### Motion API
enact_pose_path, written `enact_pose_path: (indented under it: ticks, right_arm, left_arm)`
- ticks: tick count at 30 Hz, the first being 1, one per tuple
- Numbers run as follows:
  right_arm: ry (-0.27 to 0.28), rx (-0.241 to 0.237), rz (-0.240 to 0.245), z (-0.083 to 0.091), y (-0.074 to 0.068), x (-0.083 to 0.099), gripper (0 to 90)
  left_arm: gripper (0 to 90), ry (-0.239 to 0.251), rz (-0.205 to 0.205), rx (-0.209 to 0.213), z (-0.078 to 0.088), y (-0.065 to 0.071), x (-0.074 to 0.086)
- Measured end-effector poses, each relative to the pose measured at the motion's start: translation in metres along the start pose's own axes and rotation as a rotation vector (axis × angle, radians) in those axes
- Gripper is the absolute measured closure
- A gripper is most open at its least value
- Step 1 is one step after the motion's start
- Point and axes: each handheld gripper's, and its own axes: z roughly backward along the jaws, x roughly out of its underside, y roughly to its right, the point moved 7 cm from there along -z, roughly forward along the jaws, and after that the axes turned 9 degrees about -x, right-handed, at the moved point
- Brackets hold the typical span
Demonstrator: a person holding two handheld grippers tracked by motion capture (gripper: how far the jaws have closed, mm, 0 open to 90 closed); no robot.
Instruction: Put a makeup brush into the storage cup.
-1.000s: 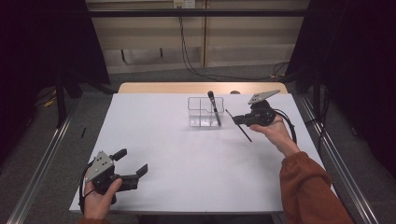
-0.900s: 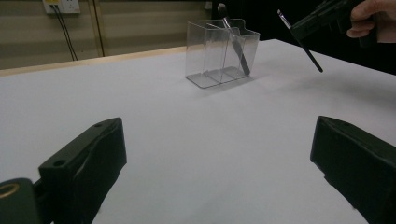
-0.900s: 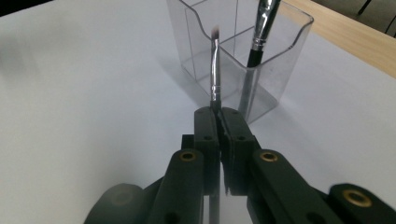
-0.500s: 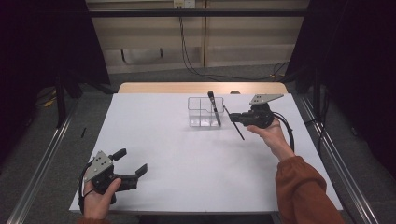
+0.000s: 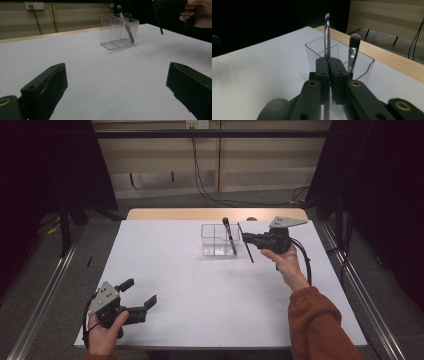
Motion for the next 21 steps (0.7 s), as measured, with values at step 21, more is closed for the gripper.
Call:
enact_pose_path:
  ticks: [21]
  right_arm:
    - [0.127,0.087,-0.002,-0.01,0.007,-0.041,86.9]
  left_arm:
    - [3.5,-0.003,-0.008,0.007,0.0,0.003,0.0]
